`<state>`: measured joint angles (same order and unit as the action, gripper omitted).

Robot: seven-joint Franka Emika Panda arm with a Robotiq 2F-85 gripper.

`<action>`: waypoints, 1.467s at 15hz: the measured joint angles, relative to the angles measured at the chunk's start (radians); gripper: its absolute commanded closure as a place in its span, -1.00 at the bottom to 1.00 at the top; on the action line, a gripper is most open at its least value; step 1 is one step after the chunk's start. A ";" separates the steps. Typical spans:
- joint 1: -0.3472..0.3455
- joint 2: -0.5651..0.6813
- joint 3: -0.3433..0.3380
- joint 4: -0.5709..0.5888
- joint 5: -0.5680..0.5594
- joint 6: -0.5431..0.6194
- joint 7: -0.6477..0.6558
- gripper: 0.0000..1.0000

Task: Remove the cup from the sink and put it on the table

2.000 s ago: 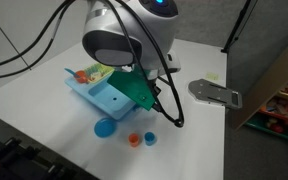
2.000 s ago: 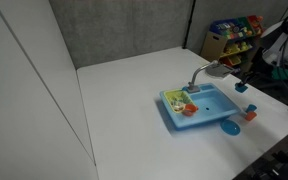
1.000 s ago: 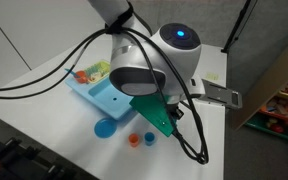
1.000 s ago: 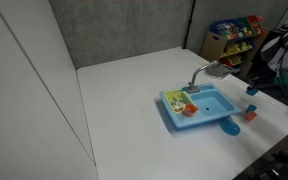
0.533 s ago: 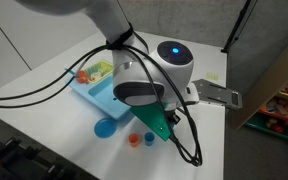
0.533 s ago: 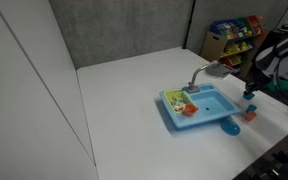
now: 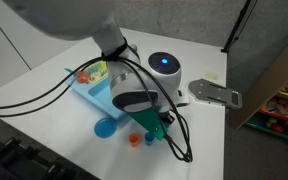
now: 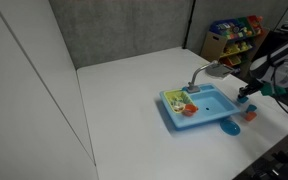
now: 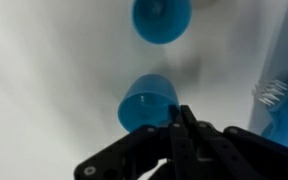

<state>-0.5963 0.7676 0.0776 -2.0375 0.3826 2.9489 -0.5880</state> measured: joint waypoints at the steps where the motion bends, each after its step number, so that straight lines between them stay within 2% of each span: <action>1: -0.006 0.006 0.007 0.000 -0.022 0.006 0.016 0.91; 2: -0.010 0.012 0.011 0.000 -0.043 0.011 0.031 0.39; 3: -0.014 0.016 0.015 0.000 -0.063 0.013 0.046 0.38; 5: -0.024 0.019 0.029 0.000 -0.097 0.013 0.069 0.11; 12: -0.064 -0.008 0.104 -0.011 -0.139 0.002 0.103 -1.00; 18: -0.061 -0.121 0.132 -0.065 -0.139 -0.108 0.130 -1.00; 22: -0.026 -0.215 0.115 -0.104 -0.139 -0.210 0.151 -1.00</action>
<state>-0.6227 0.5526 0.1923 -2.1413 0.2438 2.7384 -0.4366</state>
